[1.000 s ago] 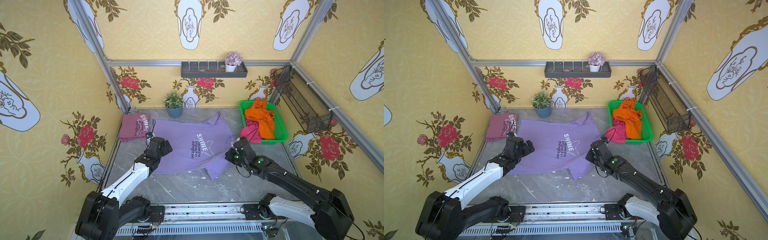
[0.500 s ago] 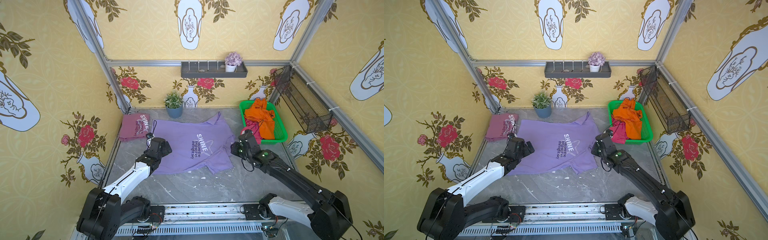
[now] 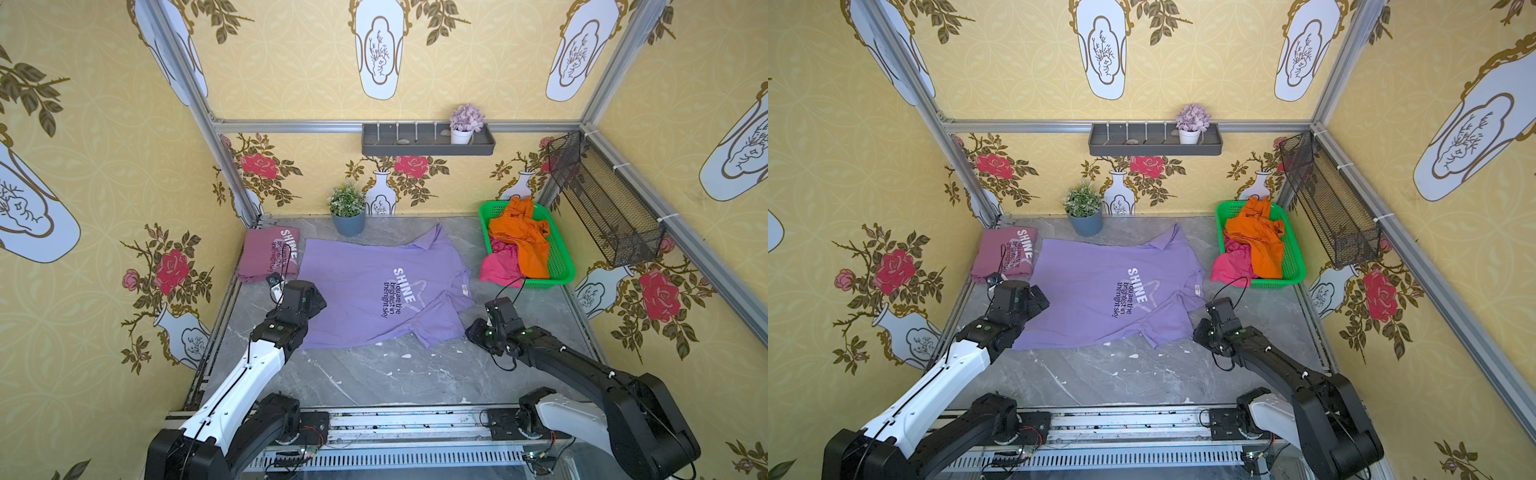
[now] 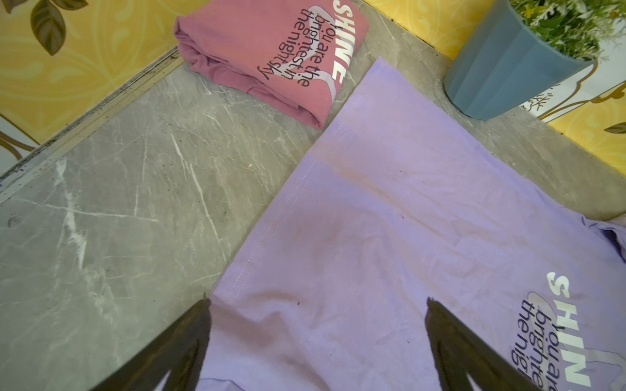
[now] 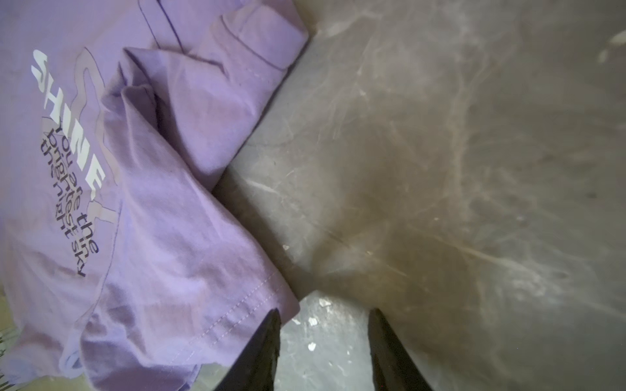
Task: Fold and stack t-shirts
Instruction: Fold the T-shirt.
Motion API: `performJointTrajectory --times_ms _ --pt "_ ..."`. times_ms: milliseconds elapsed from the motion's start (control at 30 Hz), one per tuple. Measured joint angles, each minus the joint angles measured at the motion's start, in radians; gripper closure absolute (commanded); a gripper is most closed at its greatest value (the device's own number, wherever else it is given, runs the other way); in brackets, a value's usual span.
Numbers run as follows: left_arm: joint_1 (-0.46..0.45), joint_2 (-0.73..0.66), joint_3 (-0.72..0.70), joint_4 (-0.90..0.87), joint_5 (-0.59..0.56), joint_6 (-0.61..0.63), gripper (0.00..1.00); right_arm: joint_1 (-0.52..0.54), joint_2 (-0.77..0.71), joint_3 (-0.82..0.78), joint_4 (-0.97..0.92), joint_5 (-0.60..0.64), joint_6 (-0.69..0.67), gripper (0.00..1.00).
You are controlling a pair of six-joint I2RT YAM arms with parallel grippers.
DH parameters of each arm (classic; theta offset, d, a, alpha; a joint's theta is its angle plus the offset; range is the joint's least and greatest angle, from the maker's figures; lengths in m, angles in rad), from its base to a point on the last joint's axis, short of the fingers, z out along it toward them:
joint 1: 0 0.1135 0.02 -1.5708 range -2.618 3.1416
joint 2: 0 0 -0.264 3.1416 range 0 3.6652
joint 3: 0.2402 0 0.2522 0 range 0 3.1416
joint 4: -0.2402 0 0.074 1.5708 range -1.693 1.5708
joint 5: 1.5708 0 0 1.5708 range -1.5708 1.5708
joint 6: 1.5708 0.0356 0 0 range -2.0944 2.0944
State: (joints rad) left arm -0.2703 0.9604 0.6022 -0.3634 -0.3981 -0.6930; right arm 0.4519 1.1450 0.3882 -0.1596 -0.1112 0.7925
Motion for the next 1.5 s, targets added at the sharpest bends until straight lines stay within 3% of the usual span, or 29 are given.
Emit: performJointTrajectory --times_ms 200,267,333,500,733,867,1000,1200,1300,1500 --pt "0.003 -0.003 0.0 -0.029 -0.002 -0.014 0.01 0.018 0.092 -0.005 0.183 -0.05 0.026 0.59" --pt "0.005 -0.003 0.0 -0.034 -0.002 -0.014 0.01 0.022 0.111 -0.006 0.212 -0.063 0.034 0.72" --pt "0.01 -0.003 0.0 -0.037 -0.002 -0.014 0.01 0.021 0.128 -0.007 0.222 -0.068 0.045 1.0" --pt "0.031 -0.011 -0.005 -0.05 -0.004 -0.019 0.01 0.032 0.105 -0.008 0.164 -0.088 0.071 1.0" --pt "0.034 -0.018 -0.038 -0.061 0.019 -0.05 0.01 0.034 -0.155 0.045 -0.081 -0.031 0.066 1.0" --pt "0.013 -0.004 -0.119 -0.064 0.087 -0.091 0.26 0.016 -0.166 0.09 -0.153 0.02 0.022 1.0" --pt "-0.072 0.014 -0.152 -0.098 0.102 -0.164 0.21 0.011 -0.092 0.108 -0.146 0.035 -0.003 1.0" --pt "-0.098 -0.08 -0.171 -0.203 0.036 -0.325 0.19 0.0 -0.043 0.117 -0.091 0.018 -0.027 1.0" --pt "-0.077 -0.099 -0.174 -0.231 0.015 -0.367 0.18 -0.016 -0.041 0.105 -0.061 0.001 -0.031 1.0" --pt "0.048 -0.035 -0.235 -0.198 0.051 -0.38 0.19 -0.044 -0.042 0.087 -0.042 -0.05 -0.034 1.0"
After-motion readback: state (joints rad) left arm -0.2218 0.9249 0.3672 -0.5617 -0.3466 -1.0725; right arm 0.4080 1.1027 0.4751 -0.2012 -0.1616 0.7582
